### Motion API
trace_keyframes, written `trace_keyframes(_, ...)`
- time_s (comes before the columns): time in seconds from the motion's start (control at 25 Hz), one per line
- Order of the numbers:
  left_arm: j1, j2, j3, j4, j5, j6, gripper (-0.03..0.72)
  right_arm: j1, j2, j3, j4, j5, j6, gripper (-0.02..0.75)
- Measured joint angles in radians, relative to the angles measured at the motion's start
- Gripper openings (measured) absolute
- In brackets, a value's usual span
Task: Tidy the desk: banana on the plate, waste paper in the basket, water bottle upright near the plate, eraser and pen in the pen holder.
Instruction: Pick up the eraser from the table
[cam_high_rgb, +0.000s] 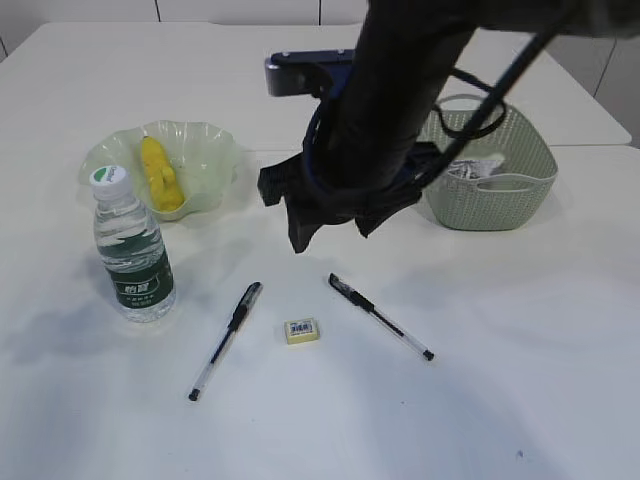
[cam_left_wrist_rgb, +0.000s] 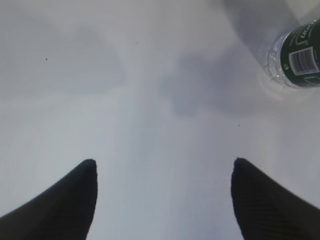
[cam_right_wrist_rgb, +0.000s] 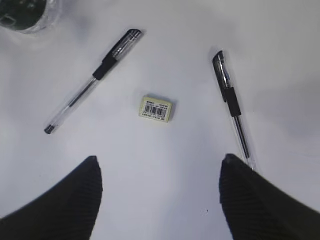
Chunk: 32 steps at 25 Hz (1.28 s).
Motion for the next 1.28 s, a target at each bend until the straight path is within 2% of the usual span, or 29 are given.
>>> trace_keyframes(0.2,0.000,0.000,0.000,-0.002,0.000,0.000,0.592,0.009,0.179,-0.149,-0.015,0.110,0.072,0.542)
trace_keyframes(0.4,0.000,0.000,0.000,-0.005,-0.008,0.000,0.592,0.014,0.319,-0.263,-0.019,0.133,0.130,0.542)
trace_keyframes(0.76,0.000,0.000,0.000,-0.009,-0.012,0.000,0.591,0.032,0.402,-0.287,0.006,0.135,0.215,0.540)
trace_keyframes(1.28,0.000,0.000,0.000,-0.038,-0.027,0.000,0.591,0.032,0.439,-0.288,-0.015,0.135,0.251,0.540)
